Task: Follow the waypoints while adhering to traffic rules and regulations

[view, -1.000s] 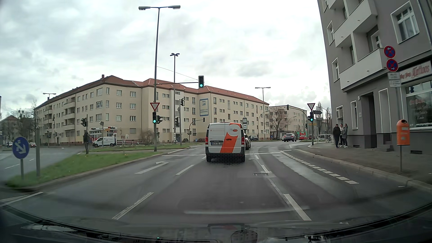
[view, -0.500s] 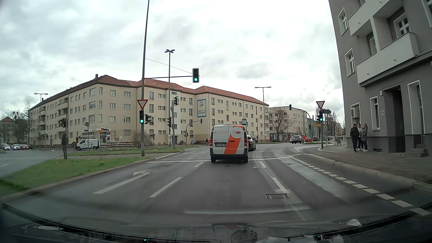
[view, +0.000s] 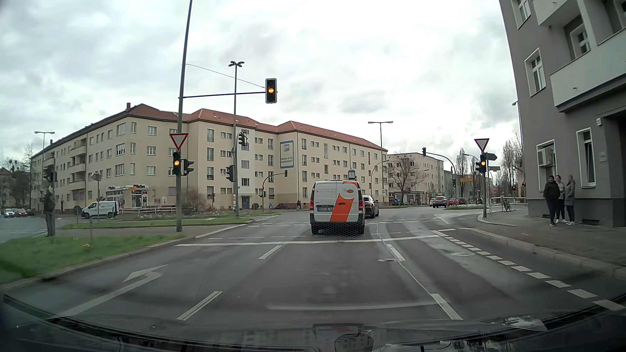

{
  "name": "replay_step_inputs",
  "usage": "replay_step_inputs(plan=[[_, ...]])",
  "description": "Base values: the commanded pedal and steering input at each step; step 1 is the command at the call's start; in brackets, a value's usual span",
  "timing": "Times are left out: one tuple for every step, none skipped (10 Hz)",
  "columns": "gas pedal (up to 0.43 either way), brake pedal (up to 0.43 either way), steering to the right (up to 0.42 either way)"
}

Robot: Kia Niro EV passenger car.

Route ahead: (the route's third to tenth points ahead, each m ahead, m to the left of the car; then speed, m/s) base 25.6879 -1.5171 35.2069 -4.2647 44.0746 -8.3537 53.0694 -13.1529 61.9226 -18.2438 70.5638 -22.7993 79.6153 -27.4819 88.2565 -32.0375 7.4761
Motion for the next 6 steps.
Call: replay_step_inputs(plan=[[0.220, 0.012, 0.020], [0.220, 0.012, 0.020], [0.220, 0.012, 0.020], [0.220, 0.012, 0.020], [0.197, 0.018, 0.020], [0.197, 0.012, 0.020]])
